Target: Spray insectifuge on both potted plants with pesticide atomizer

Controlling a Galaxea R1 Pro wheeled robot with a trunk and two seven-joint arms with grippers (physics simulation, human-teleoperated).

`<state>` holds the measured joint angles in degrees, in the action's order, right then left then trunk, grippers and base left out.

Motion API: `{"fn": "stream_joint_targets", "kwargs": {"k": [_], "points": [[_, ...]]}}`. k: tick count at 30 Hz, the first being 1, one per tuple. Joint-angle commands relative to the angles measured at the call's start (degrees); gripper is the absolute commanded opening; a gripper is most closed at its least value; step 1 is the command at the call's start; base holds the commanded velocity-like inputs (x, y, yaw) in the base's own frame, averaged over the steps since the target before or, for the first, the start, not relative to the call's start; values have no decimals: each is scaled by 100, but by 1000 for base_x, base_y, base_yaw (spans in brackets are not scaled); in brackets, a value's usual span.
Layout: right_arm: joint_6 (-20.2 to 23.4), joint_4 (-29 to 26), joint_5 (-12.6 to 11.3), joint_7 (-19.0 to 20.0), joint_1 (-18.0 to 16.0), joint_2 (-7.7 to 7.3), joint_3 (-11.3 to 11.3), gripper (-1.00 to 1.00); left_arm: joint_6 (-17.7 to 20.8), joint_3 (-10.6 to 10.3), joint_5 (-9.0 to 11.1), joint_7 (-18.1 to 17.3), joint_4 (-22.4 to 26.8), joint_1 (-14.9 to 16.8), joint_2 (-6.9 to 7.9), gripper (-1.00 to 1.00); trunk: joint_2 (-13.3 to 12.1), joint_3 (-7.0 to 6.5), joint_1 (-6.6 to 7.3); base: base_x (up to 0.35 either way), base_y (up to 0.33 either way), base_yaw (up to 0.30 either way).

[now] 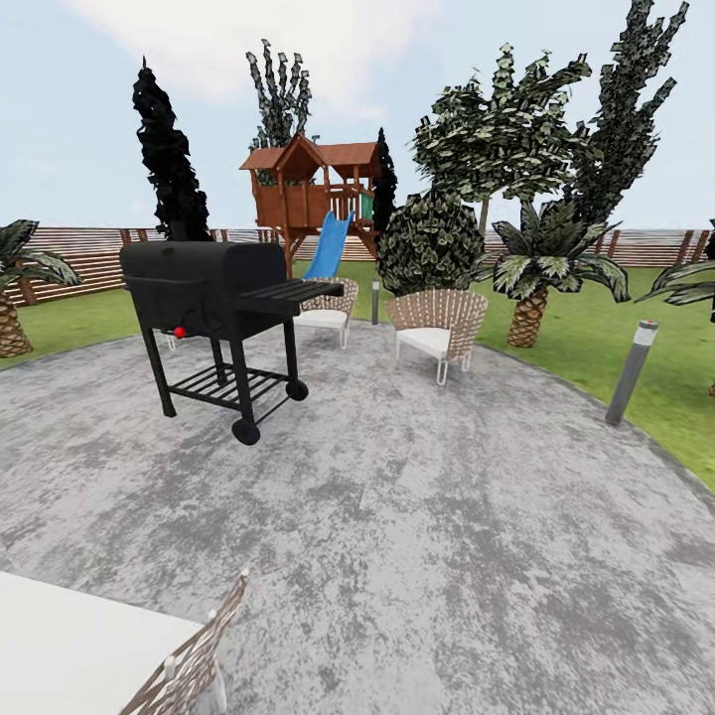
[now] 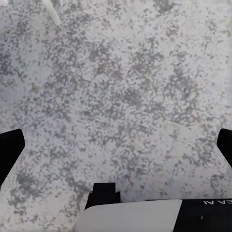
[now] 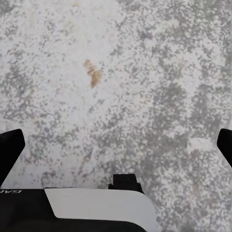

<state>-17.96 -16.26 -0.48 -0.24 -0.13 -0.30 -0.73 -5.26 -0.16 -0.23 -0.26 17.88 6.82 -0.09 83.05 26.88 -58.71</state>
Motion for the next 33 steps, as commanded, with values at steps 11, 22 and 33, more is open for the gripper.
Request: {"fn": "stream_joint_targets", "kwargs": {"k": [11,22,33], "points": [[-14,0,-5,-11,2,12,-6,100,-19,-1,-3,16,-4,3,-2,100,2,5,-1,292,-57,0],[-14,0,-5,-11,1,12,-6,100,-19,-1,-3,17,-4,3,-2,100,2,5,-1,285,-185,0],[-14,0,-5,-11,-1,12,-6,100,-19,0,-3,17,-4,3,0,100,2,34,-1,255,-214,83]]}}
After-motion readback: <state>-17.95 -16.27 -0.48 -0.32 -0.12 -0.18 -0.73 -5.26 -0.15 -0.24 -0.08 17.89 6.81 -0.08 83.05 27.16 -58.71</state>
